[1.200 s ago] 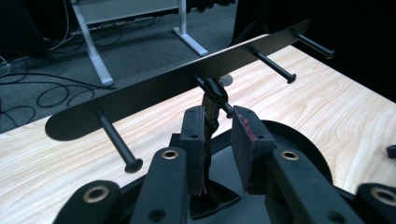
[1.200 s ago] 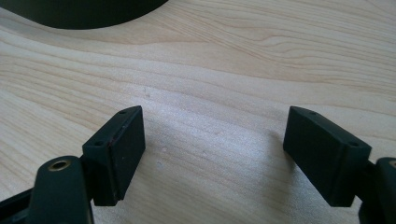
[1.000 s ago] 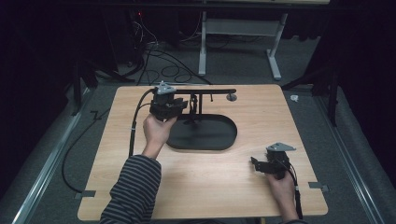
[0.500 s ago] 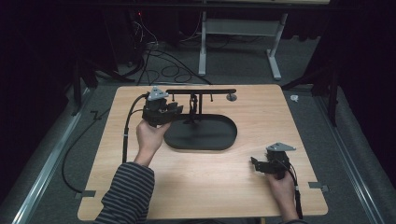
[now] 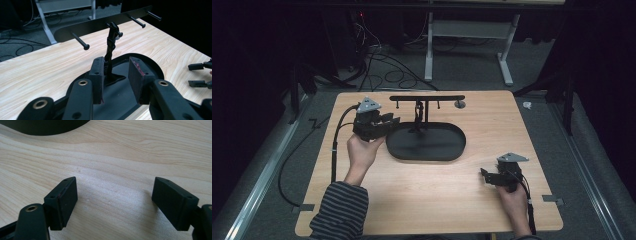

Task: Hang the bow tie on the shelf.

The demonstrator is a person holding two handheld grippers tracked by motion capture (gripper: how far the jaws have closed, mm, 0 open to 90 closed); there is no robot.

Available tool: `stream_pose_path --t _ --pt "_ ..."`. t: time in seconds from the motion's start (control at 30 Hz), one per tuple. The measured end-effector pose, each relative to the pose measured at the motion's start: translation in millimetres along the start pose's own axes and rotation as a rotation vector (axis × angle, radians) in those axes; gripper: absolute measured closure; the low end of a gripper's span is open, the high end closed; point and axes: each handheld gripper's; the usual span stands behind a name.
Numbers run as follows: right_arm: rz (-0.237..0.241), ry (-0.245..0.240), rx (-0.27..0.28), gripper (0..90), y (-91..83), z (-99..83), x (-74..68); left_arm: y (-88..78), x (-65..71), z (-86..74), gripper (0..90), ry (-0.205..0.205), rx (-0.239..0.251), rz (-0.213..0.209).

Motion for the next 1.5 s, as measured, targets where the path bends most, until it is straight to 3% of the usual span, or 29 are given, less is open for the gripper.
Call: stream_pose_path --t 0.63,1.5 --pt "0.002 0.000 0.000 21.7 -0.1 0.0 -0.2 -20.7 -7.6 -25.0 62.1 -0.056 0.031 -0.010" --pt "0.003 -0.002 0.000 21.7 -0.1 -0.2 -0.4 -47.4 -9.5 -63.8 59.8 -0.119 0.067 0.029"
Point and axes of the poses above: each handheld gripper's, and its own axes: y roughly forward along the jaws, z roughly out of its top, x roughly to its right, and after that the axes turned 15 degrees about -x, right-handed
